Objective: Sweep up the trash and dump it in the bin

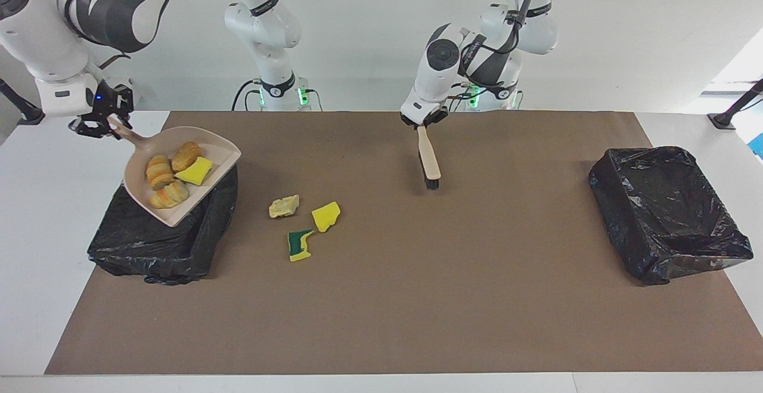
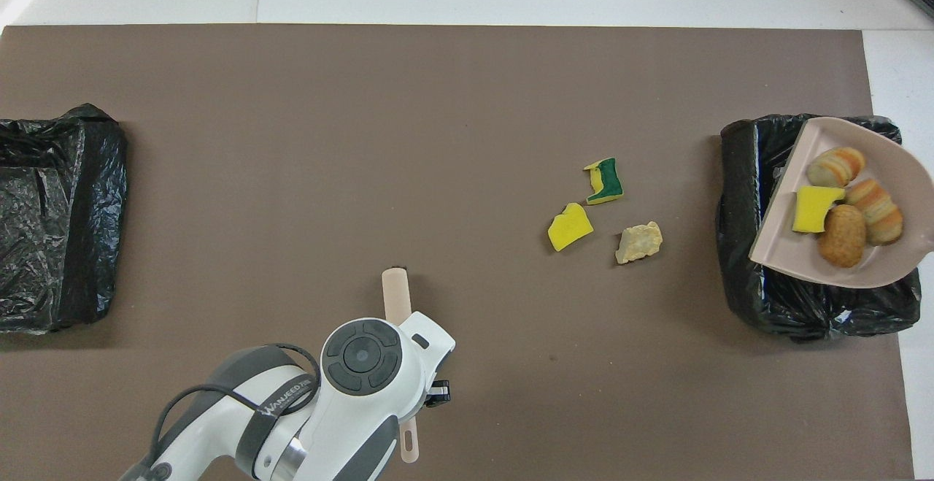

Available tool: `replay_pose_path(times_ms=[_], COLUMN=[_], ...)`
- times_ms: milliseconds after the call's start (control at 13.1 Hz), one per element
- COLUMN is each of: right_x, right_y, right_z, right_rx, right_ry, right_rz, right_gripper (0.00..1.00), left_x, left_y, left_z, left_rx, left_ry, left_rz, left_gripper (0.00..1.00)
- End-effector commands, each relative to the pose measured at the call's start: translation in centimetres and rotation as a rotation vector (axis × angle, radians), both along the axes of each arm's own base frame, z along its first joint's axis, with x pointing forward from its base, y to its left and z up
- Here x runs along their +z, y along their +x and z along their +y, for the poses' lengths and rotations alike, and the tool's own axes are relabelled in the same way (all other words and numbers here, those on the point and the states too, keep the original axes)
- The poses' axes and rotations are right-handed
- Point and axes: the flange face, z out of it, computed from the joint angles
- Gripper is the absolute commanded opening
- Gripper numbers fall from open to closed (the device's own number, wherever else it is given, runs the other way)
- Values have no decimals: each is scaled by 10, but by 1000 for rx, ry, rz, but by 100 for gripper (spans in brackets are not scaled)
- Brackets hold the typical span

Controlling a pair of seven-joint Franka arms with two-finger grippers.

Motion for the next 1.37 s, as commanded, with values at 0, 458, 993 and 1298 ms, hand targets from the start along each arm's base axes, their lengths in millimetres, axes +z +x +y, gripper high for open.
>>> replay_pose_path(times_ms=[0,458,993,1298], right_x=[2,-30,-31,-27], right_y=[2,5,19,18], right_z=[-29,-50,-32,-36], right_rx=[88,315,484,503], right_ry=[-124,-353,-507,-554], right_rz=[-14,79,114,139], right_gripper=[0,0,0,0], left_x=[-10,-21,29,103], left_y=[-16,-25,70,142], left_z=[4,1,49,117], left_rx=[24,11,44,60], left_ry=[-30,-36,-100,-116], left_rz=[7,36,46,-8], left_gripper=[0,0,100,100])
